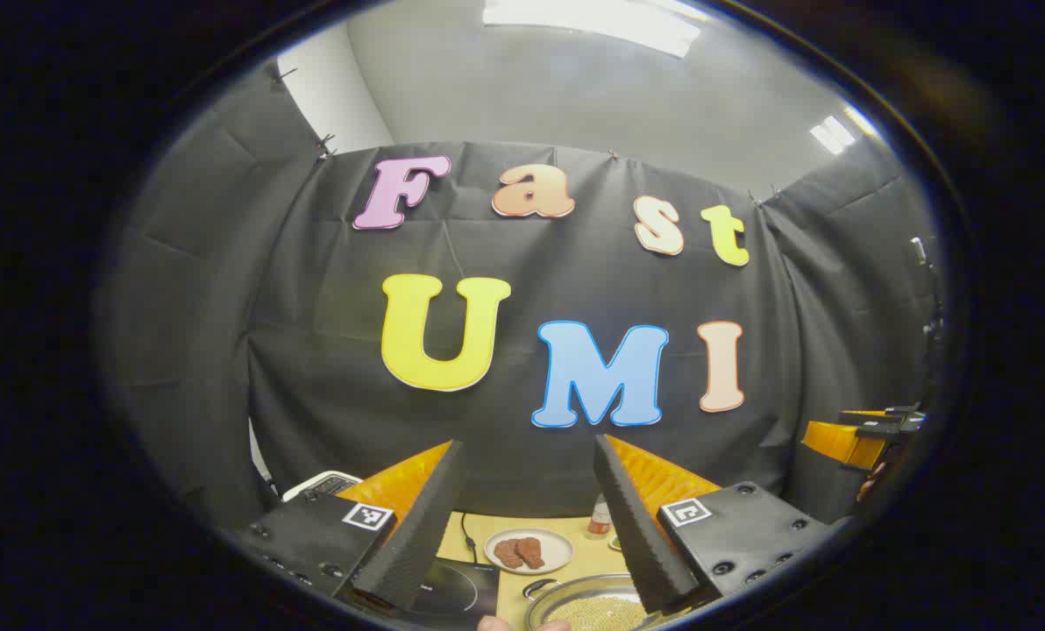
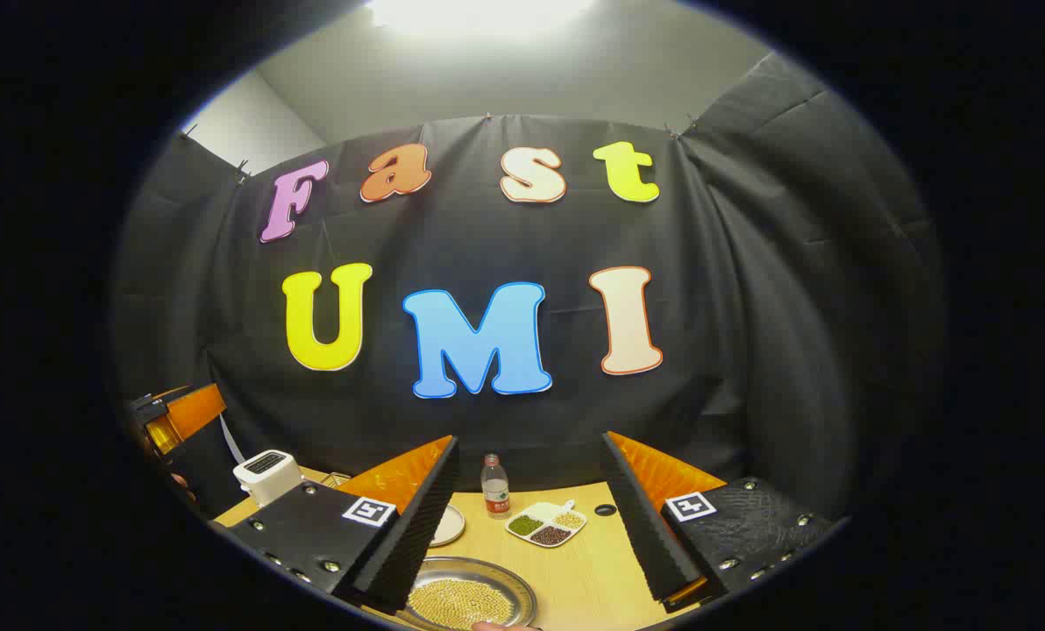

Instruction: First push the handle of the pot to place it horizontally, then grasp the pot with both hands and set it on the induction cooktop.

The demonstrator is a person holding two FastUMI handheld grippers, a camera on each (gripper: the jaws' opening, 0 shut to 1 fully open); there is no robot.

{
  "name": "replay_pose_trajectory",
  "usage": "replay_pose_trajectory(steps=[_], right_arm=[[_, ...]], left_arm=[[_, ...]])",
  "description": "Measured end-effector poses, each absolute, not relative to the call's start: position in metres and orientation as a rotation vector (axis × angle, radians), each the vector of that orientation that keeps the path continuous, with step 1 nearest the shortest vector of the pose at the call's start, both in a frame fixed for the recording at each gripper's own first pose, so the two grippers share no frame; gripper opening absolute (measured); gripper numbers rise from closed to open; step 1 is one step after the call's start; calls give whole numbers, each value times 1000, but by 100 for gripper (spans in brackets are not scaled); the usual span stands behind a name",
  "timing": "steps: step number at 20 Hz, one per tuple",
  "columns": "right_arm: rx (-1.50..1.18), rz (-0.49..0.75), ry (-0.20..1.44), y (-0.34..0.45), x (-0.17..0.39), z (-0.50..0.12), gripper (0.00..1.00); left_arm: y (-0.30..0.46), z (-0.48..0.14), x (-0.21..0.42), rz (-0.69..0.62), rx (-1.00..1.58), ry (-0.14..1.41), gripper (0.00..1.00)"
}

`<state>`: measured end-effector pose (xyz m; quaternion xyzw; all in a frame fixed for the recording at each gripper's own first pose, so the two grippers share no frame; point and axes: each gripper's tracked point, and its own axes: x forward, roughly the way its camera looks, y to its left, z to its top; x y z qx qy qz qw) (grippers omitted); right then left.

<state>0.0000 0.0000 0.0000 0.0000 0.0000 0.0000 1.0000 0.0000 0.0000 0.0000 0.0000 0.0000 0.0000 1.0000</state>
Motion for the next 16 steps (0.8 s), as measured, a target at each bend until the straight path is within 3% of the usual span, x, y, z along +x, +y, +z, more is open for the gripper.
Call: replay_pose_trajectory(steps=[11, 16], right_arm=[[-4, 11, 11, -1, 7, -8, 96], [-2, 27, 35, 2, 4, -24, 96]], left_arm=[[8, -2, -3, 38, 1, -12, 95], [1, 1, -7, 33, 18, -29, 99]])
